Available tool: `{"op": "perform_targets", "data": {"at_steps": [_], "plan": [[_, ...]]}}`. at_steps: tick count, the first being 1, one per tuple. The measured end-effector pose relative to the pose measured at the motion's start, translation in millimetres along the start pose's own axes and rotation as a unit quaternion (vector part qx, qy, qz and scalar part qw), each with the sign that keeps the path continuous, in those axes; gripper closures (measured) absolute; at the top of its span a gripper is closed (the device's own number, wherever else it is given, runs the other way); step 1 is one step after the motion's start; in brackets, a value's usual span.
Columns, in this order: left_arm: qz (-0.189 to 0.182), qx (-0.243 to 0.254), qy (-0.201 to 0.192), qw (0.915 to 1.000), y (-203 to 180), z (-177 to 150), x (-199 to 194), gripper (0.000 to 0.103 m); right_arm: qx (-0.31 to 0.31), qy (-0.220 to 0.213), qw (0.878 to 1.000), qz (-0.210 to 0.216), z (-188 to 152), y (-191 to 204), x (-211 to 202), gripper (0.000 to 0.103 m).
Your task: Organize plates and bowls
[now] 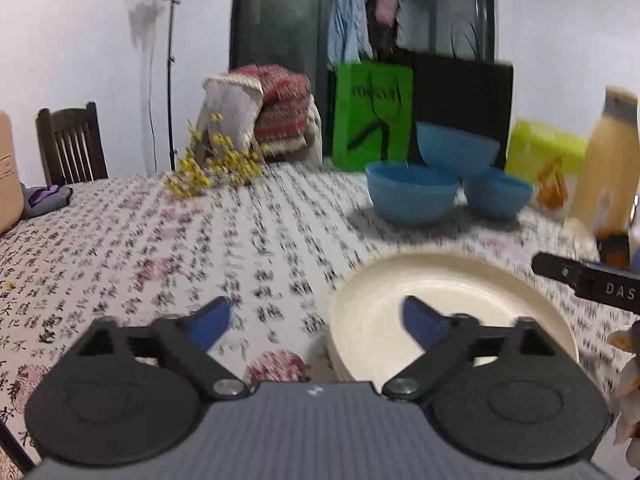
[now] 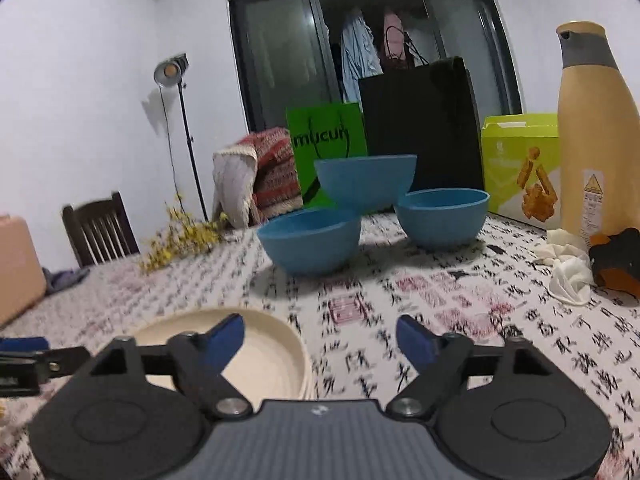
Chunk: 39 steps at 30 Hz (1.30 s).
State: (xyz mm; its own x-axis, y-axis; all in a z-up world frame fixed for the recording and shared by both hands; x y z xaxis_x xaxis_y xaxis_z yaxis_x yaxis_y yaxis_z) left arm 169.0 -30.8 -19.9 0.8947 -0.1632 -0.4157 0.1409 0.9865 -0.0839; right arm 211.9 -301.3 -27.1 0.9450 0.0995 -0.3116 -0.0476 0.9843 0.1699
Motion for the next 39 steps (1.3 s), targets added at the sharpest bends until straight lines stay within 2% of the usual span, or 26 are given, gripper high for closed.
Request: {"op": "perform_targets", "data": {"at_steps": [2,3,6,12,14,23,30,39], "plan": [[0.01,0.004,-0.02,0.9998,8,2,-5,0.0,0.0,-0.006,1.0,0.001,2,-5,4,0.001],[0.015,0.008,-0.024,0.9996,12,3,-5,0.0,0.001,-0.011,1.0,0.002,3,-8,6,0.0],[0.022,0.002,-0.033,0.9992,29,1,-7,0.0,0.007,-0.018,1.0,0.005,1,-14,12,0.0],[0.029,-0.055,-0.052,0.9967,67,-8,-12,0.0,0.022,-0.04,0.999,0.026,-4,-19,10,0.0],[0.029,-0.065,-0.064,0.9954,74,-9,-15,0.0,0.027,-0.035,0.999,0.028,-4,-20,11,0.0],[0.037,-0.044,-0.086,0.9946,66,-14,-17,0.0,0.037,-0.033,0.999,0.019,-6,-21,13,0.0],[0.028,-0.067,-0.084,0.9938,73,-15,-16,0.0,0.034,-0.036,0.999,0.018,-6,-19,13,0.0],[0.034,-0.07,-0.088,0.9931,73,-15,-18,0.0,0.033,-0.043,0.998,0.012,-7,-18,10,0.0]]}}
Point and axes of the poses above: each gripper's, at about its wrist camera, not at the fingertips, and x roughly the way its jaws point, y to its left, z to its top, the point moved 4 cm from there along x, roughly the way its jaws point, and after that the axes turned 6 degrees about -z, right-handed, at the moved point
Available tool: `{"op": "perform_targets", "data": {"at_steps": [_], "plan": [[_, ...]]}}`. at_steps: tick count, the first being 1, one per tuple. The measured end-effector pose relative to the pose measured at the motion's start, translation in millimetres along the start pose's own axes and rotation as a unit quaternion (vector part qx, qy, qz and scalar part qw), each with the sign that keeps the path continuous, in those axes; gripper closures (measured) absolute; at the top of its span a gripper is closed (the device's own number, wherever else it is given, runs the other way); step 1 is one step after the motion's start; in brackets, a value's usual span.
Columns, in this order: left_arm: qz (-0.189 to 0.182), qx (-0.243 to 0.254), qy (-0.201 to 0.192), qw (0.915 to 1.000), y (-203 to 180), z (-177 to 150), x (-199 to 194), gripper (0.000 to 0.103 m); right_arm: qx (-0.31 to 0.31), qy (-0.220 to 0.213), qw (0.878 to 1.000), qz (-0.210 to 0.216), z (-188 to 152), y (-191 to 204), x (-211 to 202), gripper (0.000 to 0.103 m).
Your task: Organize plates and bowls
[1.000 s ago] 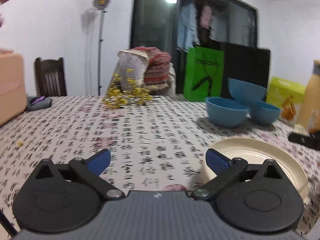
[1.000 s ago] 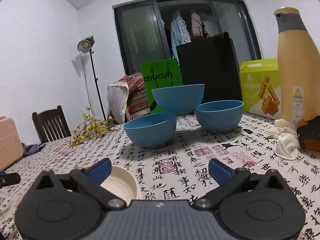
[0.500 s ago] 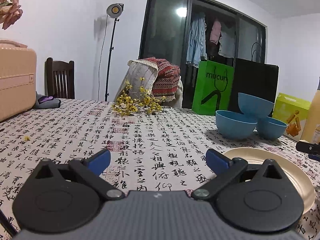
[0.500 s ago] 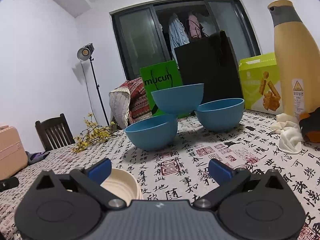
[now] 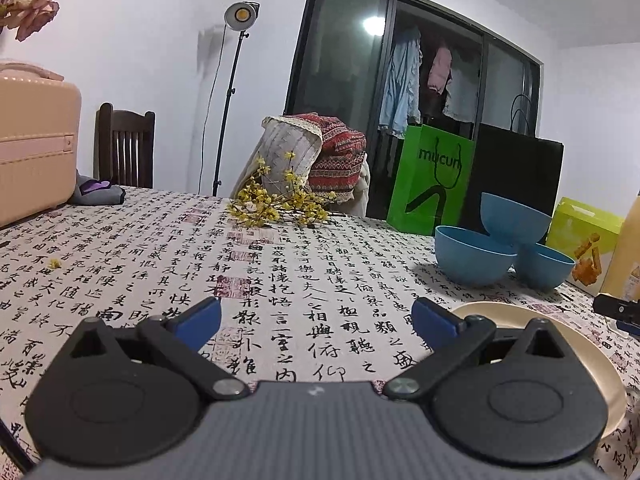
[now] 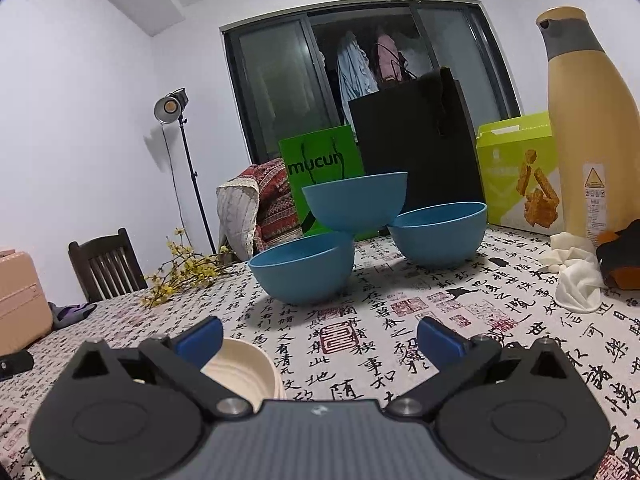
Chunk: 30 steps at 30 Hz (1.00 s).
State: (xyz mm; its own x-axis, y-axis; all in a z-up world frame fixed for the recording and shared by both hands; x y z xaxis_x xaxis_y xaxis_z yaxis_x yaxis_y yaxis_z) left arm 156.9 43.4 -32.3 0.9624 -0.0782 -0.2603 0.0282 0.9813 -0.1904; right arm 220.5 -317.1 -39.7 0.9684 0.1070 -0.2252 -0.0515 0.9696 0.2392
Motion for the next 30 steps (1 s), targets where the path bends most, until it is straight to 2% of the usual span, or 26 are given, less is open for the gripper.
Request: {"op": "perform_targets", "data": {"at_steps": [24,30], "plan": [[0.001,-0.003,0.001,1.0,0.4,0.0,-1.0,0.0,-0.004,-0.014,1.0,-0.01,-0.8,2.3,-6.0,0.0],[0.002,-0.004,0.001,1.0,1.3,0.4,-1.3,0.0,-0.02,-0.03,0.999,-0.018,-1.4,7.4,-9.8,0.0]]}}
Point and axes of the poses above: each gripper's, at about its wrist camera, not at the fingertips, and x roughly the way its jaws point, y to its left, z to its top, the point moved 4 cm from there along x, roughly the way its jaws point, and after that the axes turned 6 degrees about -z, right-handed, at the moved point
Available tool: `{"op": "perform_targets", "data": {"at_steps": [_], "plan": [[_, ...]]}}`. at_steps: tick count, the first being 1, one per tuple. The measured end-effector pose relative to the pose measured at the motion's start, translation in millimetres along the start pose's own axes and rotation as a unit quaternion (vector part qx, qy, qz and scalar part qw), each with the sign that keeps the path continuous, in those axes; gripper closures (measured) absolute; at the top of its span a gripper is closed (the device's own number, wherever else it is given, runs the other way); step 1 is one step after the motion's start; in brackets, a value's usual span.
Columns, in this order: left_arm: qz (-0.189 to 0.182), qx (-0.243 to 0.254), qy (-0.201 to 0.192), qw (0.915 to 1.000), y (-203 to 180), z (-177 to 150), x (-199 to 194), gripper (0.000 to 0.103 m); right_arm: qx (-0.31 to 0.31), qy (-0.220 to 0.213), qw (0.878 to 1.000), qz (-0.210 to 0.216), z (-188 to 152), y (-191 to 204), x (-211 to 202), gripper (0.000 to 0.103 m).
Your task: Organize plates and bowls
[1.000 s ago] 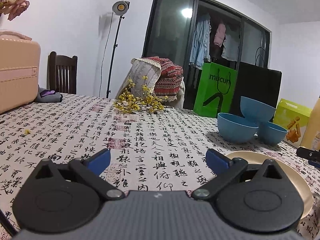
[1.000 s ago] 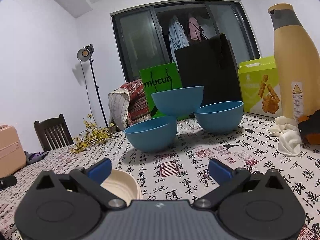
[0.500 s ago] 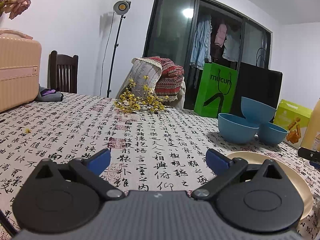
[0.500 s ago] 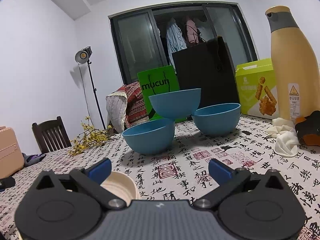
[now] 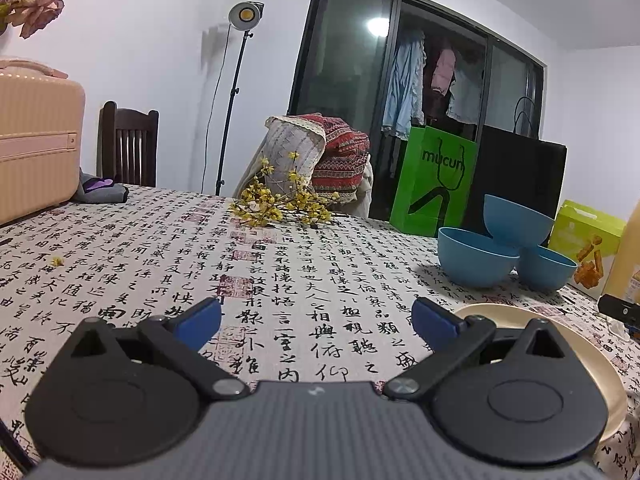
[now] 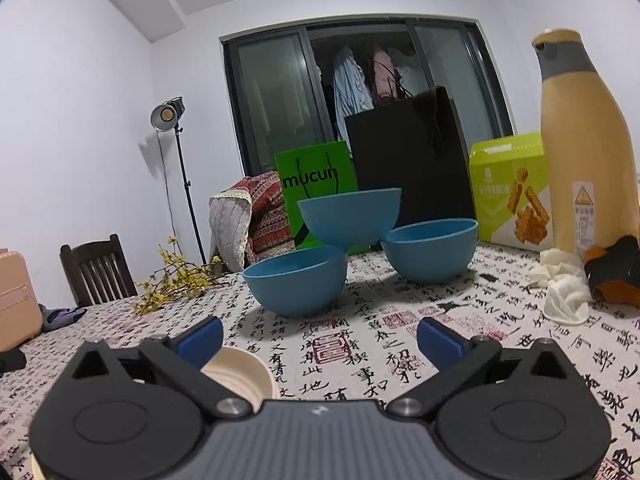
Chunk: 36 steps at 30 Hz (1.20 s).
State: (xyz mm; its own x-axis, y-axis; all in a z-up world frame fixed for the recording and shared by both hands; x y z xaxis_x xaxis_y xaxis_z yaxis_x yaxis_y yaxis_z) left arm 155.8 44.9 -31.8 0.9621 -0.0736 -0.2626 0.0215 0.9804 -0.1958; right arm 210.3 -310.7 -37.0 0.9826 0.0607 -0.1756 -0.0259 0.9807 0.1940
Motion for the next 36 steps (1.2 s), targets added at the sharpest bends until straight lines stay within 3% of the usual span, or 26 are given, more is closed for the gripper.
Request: {"op": "perform_targets", "data": {"at_steps": [36], "plan": [[0.026,-0.012,-0.005,0.9996,2.8,1.3,-1.0,0.0,-0.012,0.012,1.0,-0.013,-0.5,3.5,4.7,0.0]]}}
Point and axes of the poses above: each gripper's, at about its wrist camera, not at the fingertips, and x roughly the way its jaws point, y to its left, z to its top, the point moved 4 cm from there along x, roughly the way its jaws point, and after that the axes turned 6 degrees about -z, right-handed, at the moved point
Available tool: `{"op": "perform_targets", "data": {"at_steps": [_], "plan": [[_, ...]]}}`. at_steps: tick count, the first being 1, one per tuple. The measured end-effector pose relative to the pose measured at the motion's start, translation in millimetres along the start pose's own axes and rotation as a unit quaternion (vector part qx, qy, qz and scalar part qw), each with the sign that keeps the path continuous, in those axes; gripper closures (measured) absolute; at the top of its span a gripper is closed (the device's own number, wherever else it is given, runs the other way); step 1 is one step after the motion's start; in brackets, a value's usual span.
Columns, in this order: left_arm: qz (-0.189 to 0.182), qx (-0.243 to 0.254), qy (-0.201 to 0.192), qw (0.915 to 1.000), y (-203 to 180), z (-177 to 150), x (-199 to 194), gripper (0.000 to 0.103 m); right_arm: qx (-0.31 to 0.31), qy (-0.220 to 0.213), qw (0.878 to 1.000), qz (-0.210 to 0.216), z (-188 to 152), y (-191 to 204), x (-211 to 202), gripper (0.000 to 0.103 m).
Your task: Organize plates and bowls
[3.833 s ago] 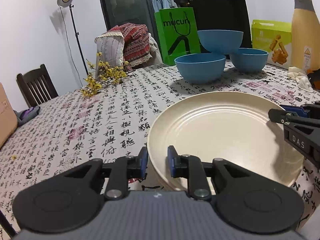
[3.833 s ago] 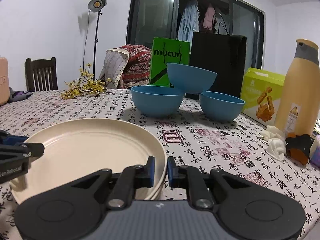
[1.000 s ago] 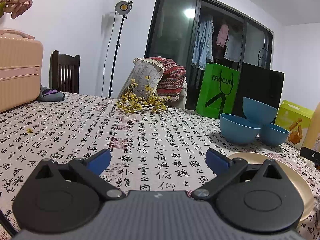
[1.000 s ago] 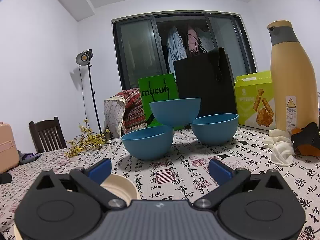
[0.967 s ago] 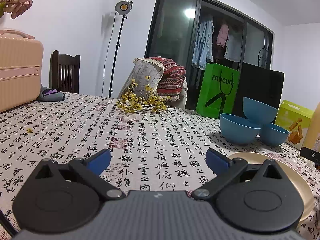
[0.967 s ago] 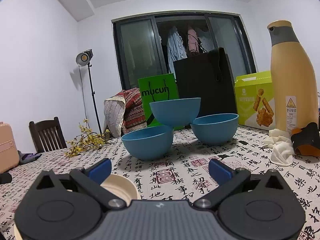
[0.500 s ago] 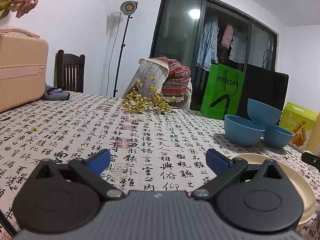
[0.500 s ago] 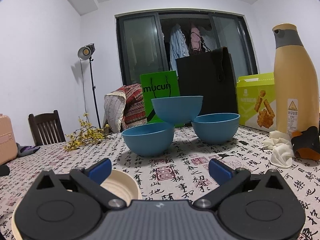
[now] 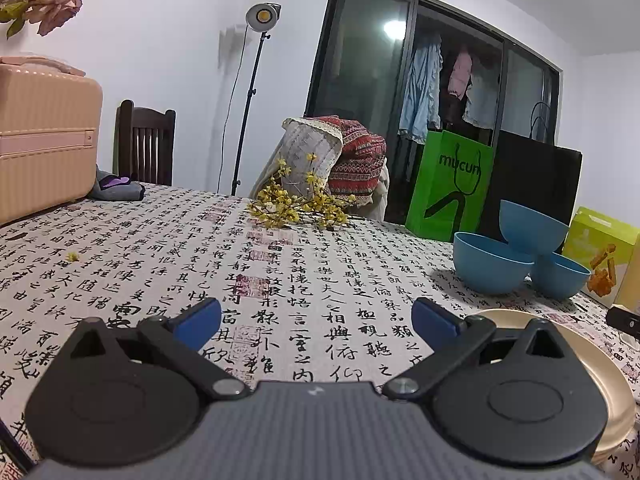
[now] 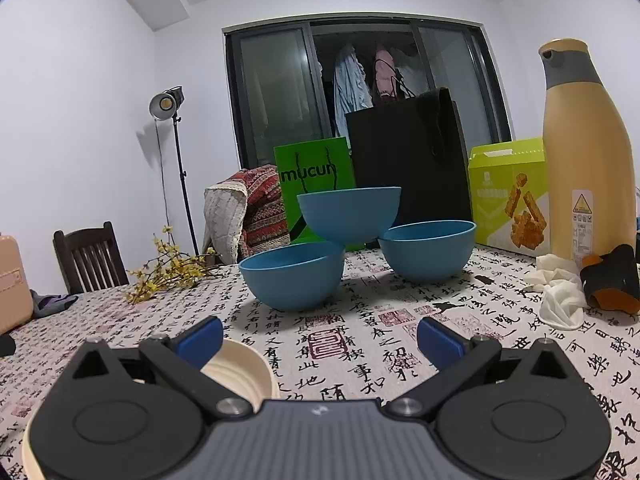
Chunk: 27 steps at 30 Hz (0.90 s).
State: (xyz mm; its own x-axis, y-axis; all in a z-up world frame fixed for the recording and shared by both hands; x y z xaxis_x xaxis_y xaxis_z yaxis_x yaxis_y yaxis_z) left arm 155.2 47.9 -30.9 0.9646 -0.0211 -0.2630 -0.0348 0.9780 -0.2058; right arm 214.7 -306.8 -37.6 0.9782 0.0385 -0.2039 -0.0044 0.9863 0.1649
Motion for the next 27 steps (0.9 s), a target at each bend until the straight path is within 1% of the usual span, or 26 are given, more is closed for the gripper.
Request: {"op": "perform_targets", "data": {"at_steps": [27], "plan": [[-0.012,0.006,0.004,0.9999,-2.4,-0.6,0.1,0.0,0.0,0.005,1.0,-0.006,-1.4,-0.4,2.1,0.0]]}}
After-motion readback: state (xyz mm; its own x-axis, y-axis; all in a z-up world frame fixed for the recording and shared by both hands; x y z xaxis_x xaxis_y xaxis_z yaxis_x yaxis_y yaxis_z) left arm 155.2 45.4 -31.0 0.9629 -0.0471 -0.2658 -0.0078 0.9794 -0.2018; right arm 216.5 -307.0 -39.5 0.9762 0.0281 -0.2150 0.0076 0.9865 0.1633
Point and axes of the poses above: each gripper's, at about its wrist camera, not at the fingertips, and x roughly the way its jaws point, y to its left, z to its top, the point moved 4 cm from there along x, roughly the way its jaws point, and after that the axes turned 6 degrees about -z, right-handed, at the moved point
